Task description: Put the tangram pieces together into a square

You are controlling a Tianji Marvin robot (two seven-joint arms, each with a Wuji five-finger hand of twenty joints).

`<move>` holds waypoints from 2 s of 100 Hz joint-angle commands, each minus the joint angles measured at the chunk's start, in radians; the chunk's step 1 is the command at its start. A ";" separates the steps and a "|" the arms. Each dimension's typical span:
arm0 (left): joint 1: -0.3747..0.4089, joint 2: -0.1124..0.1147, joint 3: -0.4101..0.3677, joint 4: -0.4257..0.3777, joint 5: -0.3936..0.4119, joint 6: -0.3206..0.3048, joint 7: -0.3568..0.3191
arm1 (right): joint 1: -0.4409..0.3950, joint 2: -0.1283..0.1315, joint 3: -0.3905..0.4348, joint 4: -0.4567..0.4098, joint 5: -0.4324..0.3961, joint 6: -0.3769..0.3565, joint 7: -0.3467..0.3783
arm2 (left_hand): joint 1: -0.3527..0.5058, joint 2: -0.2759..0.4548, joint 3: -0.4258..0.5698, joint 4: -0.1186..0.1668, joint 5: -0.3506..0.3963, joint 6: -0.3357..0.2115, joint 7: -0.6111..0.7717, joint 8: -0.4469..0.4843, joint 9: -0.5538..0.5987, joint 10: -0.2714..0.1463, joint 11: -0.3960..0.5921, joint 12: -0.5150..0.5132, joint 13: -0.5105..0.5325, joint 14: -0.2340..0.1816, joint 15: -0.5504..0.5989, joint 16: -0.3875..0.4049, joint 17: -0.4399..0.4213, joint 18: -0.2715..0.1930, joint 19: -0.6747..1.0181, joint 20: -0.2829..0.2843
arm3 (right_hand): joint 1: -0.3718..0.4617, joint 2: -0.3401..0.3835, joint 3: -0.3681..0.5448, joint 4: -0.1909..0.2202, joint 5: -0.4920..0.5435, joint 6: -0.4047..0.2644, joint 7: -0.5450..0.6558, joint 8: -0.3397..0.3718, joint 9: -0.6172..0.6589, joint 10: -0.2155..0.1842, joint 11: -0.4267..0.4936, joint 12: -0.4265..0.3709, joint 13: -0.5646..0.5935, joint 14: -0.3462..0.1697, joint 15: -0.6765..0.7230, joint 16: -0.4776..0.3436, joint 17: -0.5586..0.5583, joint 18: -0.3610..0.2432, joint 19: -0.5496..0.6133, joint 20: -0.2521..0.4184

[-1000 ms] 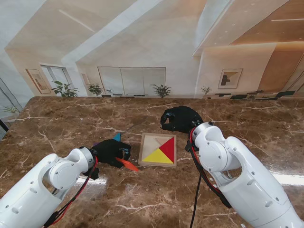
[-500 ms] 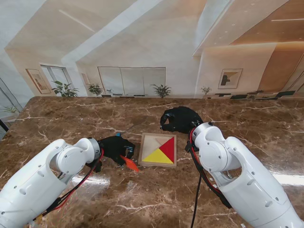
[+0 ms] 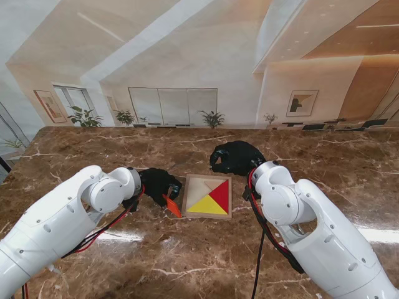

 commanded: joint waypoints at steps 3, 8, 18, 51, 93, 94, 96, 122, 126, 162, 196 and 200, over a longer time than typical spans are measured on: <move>-0.023 -0.012 0.019 0.022 0.014 -0.015 0.023 | -0.004 0.001 -0.002 0.007 0.008 0.002 0.019 | 0.071 0.021 0.025 0.044 -0.004 -0.055 0.061 0.057 -0.008 -0.054 0.002 0.016 -0.014 -0.016 -0.013 -0.013 -0.017 -0.029 -0.004 -0.019 | -0.043 0.025 0.002 0.018 -0.012 0.004 0.013 0.004 -0.005 0.002 0.006 -0.005 0.029 -0.006 0.011 -0.003 0.003 -0.001 0.033 -0.005; -0.036 -0.016 0.037 0.035 0.021 -0.020 0.042 | -0.004 0.001 -0.002 0.008 0.008 0.002 0.019 | 0.072 0.017 0.027 0.044 -0.001 -0.058 0.060 0.060 -0.007 -0.054 0.000 0.014 -0.012 -0.018 -0.012 -0.015 -0.017 -0.032 -0.003 -0.019 | -0.043 0.026 0.002 0.019 -0.013 0.004 0.012 0.004 -0.003 0.001 0.007 -0.004 0.030 -0.006 0.011 -0.003 0.004 -0.002 0.033 -0.005; -0.060 -0.024 0.069 0.059 0.018 -0.023 0.070 | -0.003 0.002 -0.002 0.008 0.010 0.003 0.022 | 0.075 0.012 0.030 0.043 0.006 -0.060 0.056 0.062 -0.006 -0.054 -0.003 0.011 -0.014 -0.016 -0.013 -0.018 -0.019 -0.034 -0.003 -0.020 | -0.043 0.027 0.003 0.019 -0.013 0.004 0.013 0.004 -0.004 0.002 0.006 -0.005 0.030 -0.006 0.011 -0.003 0.003 -0.002 0.033 -0.005; -0.128 -0.046 0.160 0.134 0.015 -0.037 0.139 | 0.000 0.002 -0.005 0.013 0.015 0.003 0.027 | 0.078 -0.007 0.038 0.039 0.026 -0.067 0.047 0.067 -0.003 -0.054 -0.010 0.004 -0.019 -0.018 -0.017 -0.027 -0.024 -0.039 -0.001 -0.024 | -0.043 0.029 0.002 0.019 -0.013 0.005 0.014 0.003 -0.003 0.002 0.007 -0.005 0.030 -0.006 0.011 -0.003 0.003 -0.003 0.034 -0.005; -0.222 -0.074 0.281 0.187 -0.031 -0.027 0.158 | 0.008 0.003 -0.010 0.023 0.022 0.005 0.036 | 0.079 -0.001 0.042 0.038 0.024 -0.071 0.043 0.077 -0.011 -0.054 -0.011 0.009 -0.029 -0.018 -0.015 -0.036 -0.033 -0.042 -0.002 -0.028 | -0.044 0.031 0.003 0.019 -0.013 0.005 0.015 0.003 -0.004 0.002 0.007 -0.005 0.030 -0.007 0.011 -0.004 0.004 -0.005 0.035 -0.006; -0.225 -0.075 0.284 0.189 -0.032 -0.027 0.158 | 0.008 0.003 -0.009 0.023 0.022 0.005 0.036 | 0.078 -0.001 0.041 0.038 0.024 -0.070 0.044 0.077 -0.012 -0.055 -0.011 0.010 -0.029 -0.019 -0.015 -0.036 -0.033 -0.042 -0.002 -0.028 | -0.045 0.031 0.002 0.019 -0.013 0.005 0.015 0.003 -0.004 0.001 0.008 -0.005 0.030 -0.007 0.012 -0.004 0.004 -0.005 0.035 -0.006; -0.230 -0.077 0.290 0.192 -0.033 -0.027 0.160 | 0.008 0.003 -0.009 0.023 0.023 0.005 0.037 | 0.079 -0.003 0.041 0.038 0.024 -0.070 0.044 0.078 -0.013 -0.054 -0.011 0.010 -0.030 -0.018 -0.015 -0.036 -0.033 -0.043 -0.001 -0.028 | -0.045 0.031 0.002 0.019 -0.013 0.005 0.015 0.003 -0.004 0.002 0.008 -0.005 0.030 -0.007 0.012 -0.004 0.004 -0.005 0.035 -0.006; -0.278 -0.086 0.334 0.221 -0.009 -0.032 0.177 | 0.009 0.005 -0.009 0.027 0.028 0.001 0.044 | 0.084 -0.017 0.049 0.037 0.037 -0.075 0.041 0.087 -0.016 -0.059 -0.033 -0.019 -0.037 -0.026 -0.037 -0.057 -0.034 -0.048 -0.002 -0.030 | -0.045 0.033 0.002 0.019 -0.015 0.004 0.014 0.003 -0.004 0.002 0.008 -0.005 0.030 -0.007 0.012 -0.004 0.003 -0.005 0.035 -0.006; -0.284 -0.086 0.338 0.226 -0.004 -0.034 0.179 | 0.009 0.005 -0.009 0.027 0.028 0.001 0.045 | 0.085 -0.020 0.051 0.037 0.040 -0.074 0.041 0.089 -0.015 -0.061 -0.038 -0.026 -0.035 -0.029 -0.040 -0.061 -0.034 -0.050 -0.002 -0.031 | -0.045 0.033 0.002 0.019 -0.015 0.004 0.015 0.003 -0.004 0.002 0.008 -0.005 0.030 -0.007 0.012 -0.004 0.003 -0.005 0.035 -0.006; -0.356 -0.094 0.417 0.284 0.028 -0.078 0.194 | 0.010 0.006 -0.008 0.030 0.028 0.002 0.049 | 0.088 -0.059 0.070 0.028 0.074 -0.078 0.028 0.092 0.004 -0.060 -0.049 -0.054 -0.021 -0.035 -0.044 -0.077 -0.024 -0.056 -0.002 -0.039 | -0.045 0.034 0.002 0.020 -0.015 0.005 0.015 0.002 -0.004 0.001 0.008 -0.005 0.030 -0.007 0.012 -0.004 0.003 -0.005 0.036 -0.006; -0.386 -0.124 0.479 0.346 0.033 -0.093 0.259 | 0.013 0.007 -0.009 0.032 0.033 0.004 0.056 | 0.081 -0.064 0.080 0.021 0.080 -0.080 0.019 0.091 0.004 -0.058 -0.052 -0.061 -0.025 -0.037 -0.043 -0.082 -0.027 -0.058 -0.001 -0.044 | -0.045 0.035 0.002 0.020 -0.015 0.006 0.015 0.002 -0.002 0.002 0.009 -0.005 0.031 -0.006 0.013 -0.004 0.003 -0.005 0.036 -0.007; -0.386 -0.128 0.484 0.352 0.034 -0.094 0.268 | 0.013 0.007 -0.009 0.032 0.033 0.005 0.056 | 0.080 -0.064 0.080 0.021 0.080 -0.080 0.019 0.091 0.003 -0.058 -0.052 -0.061 -0.026 -0.034 -0.042 -0.082 -0.028 -0.058 0.000 -0.044 | -0.046 0.035 0.002 0.020 -0.016 0.005 0.015 0.002 -0.001 0.002 0.009 -0.005 0.031 -0.006 0.013 -0.004 0.003 -0.005 0.036 -0.007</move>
